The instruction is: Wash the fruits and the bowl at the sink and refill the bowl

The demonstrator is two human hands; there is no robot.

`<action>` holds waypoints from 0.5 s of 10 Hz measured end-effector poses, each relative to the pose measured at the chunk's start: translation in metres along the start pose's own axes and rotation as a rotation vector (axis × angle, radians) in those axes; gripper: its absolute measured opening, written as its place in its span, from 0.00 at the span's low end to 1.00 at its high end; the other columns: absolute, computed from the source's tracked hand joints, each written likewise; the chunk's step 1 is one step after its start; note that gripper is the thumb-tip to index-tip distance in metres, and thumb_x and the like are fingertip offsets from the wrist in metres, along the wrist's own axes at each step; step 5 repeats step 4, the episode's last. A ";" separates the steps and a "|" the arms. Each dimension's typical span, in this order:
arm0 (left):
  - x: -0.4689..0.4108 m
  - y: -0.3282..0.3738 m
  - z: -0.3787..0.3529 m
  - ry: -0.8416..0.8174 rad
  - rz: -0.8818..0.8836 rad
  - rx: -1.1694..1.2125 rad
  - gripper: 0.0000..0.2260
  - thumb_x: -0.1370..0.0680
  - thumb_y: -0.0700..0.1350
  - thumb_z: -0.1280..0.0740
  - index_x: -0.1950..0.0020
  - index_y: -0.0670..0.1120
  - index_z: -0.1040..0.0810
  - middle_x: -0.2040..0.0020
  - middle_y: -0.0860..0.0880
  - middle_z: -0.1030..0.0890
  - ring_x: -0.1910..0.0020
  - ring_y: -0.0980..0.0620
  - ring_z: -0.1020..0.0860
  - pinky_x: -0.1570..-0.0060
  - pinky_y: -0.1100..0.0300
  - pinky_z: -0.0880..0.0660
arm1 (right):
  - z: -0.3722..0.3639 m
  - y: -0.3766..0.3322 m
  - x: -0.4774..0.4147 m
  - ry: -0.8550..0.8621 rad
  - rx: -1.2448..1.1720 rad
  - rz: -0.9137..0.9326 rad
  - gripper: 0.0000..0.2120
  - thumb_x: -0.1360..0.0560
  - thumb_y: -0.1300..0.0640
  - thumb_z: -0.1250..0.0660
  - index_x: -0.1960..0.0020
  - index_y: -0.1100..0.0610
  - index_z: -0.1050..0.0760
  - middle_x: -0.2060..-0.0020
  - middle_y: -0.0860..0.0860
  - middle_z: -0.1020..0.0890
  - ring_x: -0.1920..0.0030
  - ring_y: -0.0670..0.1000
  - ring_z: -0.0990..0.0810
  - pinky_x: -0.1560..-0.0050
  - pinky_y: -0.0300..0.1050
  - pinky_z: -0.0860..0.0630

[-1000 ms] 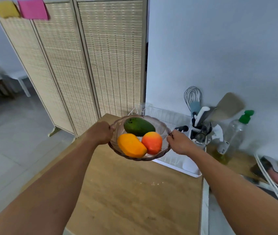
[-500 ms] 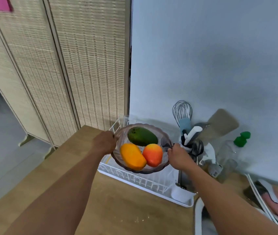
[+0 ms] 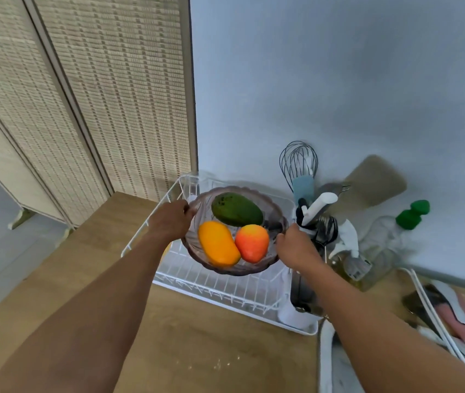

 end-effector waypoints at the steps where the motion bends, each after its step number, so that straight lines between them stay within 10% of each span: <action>1: 0.000 -0.002 0.000 -0.004 -0.003 0.090 0.18 0.19 0.56 0.41 0.50 0.43 0.21 0.49 0.41 0.18 0.48 0.41 0.22 0.52 0.52 0.28 | 0.009 -0.003 0.001 0.018 -0.012 0.024 0.16 0.19 0.52 0.45 0.40 0.63 0.30 0.45 0.62 0.22 0.47 0.60 0.22 0.54 0.48 0.29; 5: 0.014 -0.006 -0.002 -0.022 0.075 0.156 0.25 0.20 0.62 0.44 0.41 0.42 0.23 0.42 0.39 0.20 0.41 0.39 0.23 0.41 0.47 0.27 | 0.028 -0.008 0.024 0.045 -0.062 0.045 0.17 0.18 0.51 0.44 0.38 0.62 0.29 0.45 0.59 0.22 0.47 0.58 0.23 0.51 0.46 0.30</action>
Point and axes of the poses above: each hand's wrist, its own x-axis away from the middle knuckle, its own z-axis out of the back of the hand, y = z × x, the point moved 10 cm from there along -x, towards the middle knuckle
